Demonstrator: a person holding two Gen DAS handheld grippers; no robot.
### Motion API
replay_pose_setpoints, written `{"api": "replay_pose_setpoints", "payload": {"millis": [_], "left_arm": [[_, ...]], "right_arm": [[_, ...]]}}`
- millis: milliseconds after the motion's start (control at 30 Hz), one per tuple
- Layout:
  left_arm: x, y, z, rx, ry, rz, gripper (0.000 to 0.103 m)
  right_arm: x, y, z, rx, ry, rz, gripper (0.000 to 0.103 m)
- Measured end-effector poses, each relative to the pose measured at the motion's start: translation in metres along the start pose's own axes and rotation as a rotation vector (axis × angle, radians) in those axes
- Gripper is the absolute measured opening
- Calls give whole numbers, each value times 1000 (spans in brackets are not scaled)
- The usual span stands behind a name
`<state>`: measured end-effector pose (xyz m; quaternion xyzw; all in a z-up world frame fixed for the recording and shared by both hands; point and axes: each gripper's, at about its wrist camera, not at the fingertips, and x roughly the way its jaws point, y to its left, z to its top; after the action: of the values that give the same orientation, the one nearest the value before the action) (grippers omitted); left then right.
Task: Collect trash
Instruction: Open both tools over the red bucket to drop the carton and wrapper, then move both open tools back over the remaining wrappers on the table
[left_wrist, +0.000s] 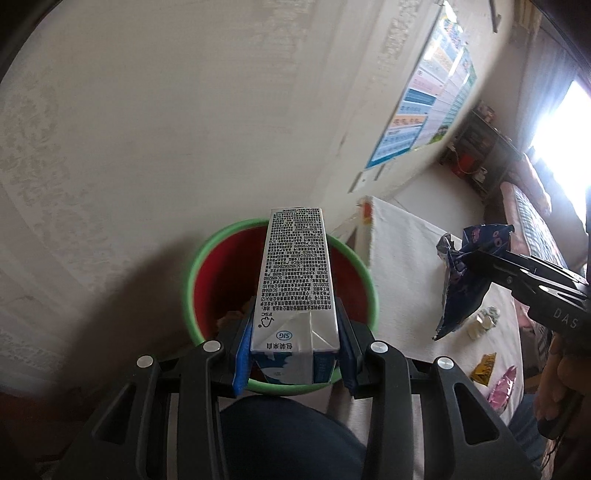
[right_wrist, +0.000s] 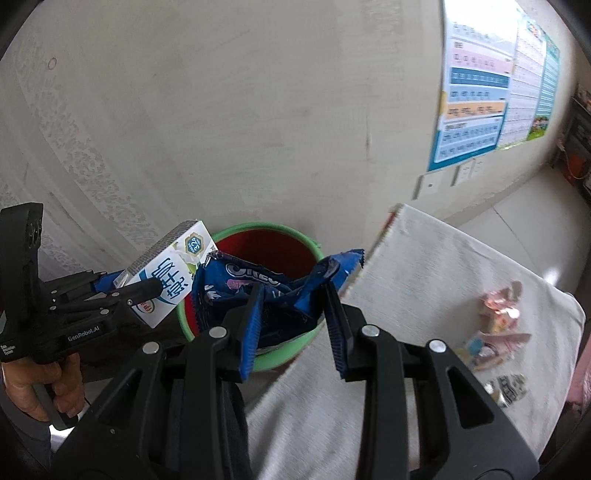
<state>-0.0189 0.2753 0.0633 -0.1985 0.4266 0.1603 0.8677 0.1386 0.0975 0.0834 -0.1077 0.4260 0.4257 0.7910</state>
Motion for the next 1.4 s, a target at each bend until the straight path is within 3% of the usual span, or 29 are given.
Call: {"api": "replay_pose_setpoints", "payload": {"millis": [567, 633, 700, 900, 967, 1400], "left_arm": [[23, 34, 10, -60, 33, 10, 36], [28, 35, 10, -62, 36, 16, 38], [33, 36, 9, -66, 47, 24, 65], [33, 38, 4, -72, 35, 40, 90], [31, 39, 3, -75, 31, 38, 94], [10, 16, 2, -60, 4, 37, 95]], "right_arm": [[58, 25, 24, -34, 56, 59, 33], [64, 24, 24, -31, 72, 65, 46], [66, 22, 24, -19, 76, 54, 80], [60, 13, 27, 16, 56, 21, 93], [58, 11, 26, 26, 55, 22, 95], [23, 3, 15, 46, 17, 15, 98]]}}
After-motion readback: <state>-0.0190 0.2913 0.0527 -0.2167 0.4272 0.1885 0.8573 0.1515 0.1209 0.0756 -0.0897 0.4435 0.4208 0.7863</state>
